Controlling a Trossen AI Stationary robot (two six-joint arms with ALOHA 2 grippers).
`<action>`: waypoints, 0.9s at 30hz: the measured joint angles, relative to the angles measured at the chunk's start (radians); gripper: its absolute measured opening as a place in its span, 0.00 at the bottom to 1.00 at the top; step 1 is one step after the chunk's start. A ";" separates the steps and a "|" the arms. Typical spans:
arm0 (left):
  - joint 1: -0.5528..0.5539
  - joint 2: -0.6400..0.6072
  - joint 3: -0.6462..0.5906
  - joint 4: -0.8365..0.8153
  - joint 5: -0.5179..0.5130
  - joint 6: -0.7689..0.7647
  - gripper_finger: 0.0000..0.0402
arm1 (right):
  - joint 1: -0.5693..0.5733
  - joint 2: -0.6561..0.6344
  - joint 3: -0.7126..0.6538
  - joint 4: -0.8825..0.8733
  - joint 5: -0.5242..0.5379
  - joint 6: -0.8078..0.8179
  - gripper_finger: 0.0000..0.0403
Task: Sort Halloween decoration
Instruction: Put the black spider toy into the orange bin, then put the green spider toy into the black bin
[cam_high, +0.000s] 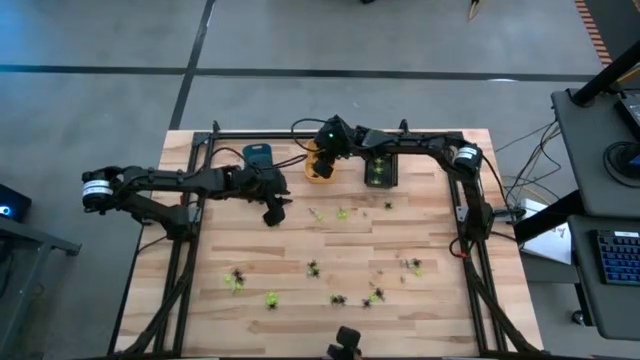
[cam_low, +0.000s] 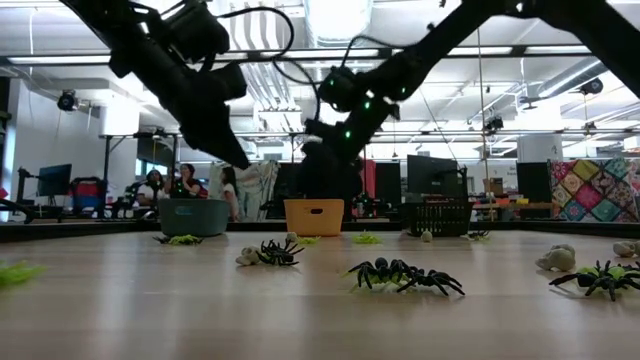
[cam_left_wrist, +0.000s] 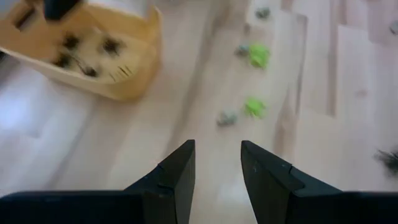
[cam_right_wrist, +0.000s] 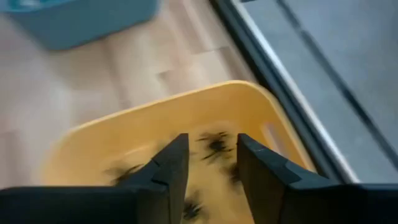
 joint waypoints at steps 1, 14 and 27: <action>-0.002 0.000 0.000 -0.016 0.013 -0.004 0.28 | 0.006 -0.014 0.000 -0.021 -0.015 0.003 0.34; -0.132 0.000 -0.001 -0.243 0.058 -0.169 0.28 | 0.189 -0.203 -0.058 -0.263 -0.078 0.040 0.33; -0.382 0.000 -0.001 -0.402 0.247 -0.508 0.28 | 0.367 -0.380 -0.229 -0.248 -0.075 0.135 0.33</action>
